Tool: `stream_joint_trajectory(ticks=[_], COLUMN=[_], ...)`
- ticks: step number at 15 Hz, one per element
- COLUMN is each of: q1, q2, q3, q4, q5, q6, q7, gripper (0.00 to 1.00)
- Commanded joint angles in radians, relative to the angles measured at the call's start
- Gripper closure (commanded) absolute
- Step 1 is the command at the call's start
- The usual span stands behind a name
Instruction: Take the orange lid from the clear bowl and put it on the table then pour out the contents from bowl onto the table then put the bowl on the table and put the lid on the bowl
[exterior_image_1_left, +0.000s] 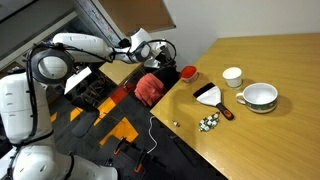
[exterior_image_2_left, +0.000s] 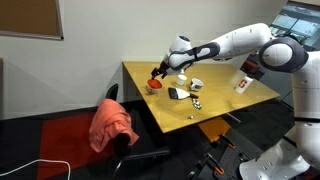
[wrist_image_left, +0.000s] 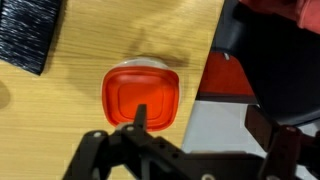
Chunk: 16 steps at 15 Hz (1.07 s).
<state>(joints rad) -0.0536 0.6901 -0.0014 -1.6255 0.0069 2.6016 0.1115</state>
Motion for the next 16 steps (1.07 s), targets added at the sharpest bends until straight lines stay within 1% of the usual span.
stream_joint_trajectory(ticks=[1, 3, 4, 5, 6, 8, 9, 10, 11, 12, 13, 14, 15, 16], q1=[0.001, 0.001, -0.002, -0.004, -0.004, -0.005, -0.006, -0.007, -0.01, -0.016, -0.023, -0.03, -0.033, -0.035], q2=[0.078, 0.111, 0.127, 0.14, 0.154, 0.182, 0.194, 0.206, 0.218, 0.227, 0.236, 0.244, 0.252, 0.259], q3=[-0.005, -0.009, -0.009, -0.01, -0.013, -0.02, -0.023, -0.025, -0.022, -0.013, -0.004, 0.007, 0.012, 0.018], q4=[0.107, 0.145, 0.164, 0.181, 0.198, 0.232, 0.247, 0.262, 0.276, 0.289, 0.302, 0.313, 0.324, 0.334], q5=[0.018, 0.016, 0.016, 0.017, 0.017, 0.016, 0.016, 0.017, 0.019, 0.026, 0.033, 0.043, 0.051, 0.059], q6=[-0.023, -0.031, -0.034, -0.038, -0.041, -0.05, -0.055, -0.062, -0.068, -0.076, -0.082, -0.088, -0.093, -0.096], q7=[-0.024, -0.022, -0.023, -0.022, -0.018, -0.014, -0.012, -0.011, -0.015, -0.022, -0.028, -0.034, -0.035, -0.039], gripper=[0.06, 0.15, 0.16, 0.24, 0.22, 0.27, 0.28, 0.32, 0.3, 0.33, 0.32, 0.35, 0.34, 0.37])
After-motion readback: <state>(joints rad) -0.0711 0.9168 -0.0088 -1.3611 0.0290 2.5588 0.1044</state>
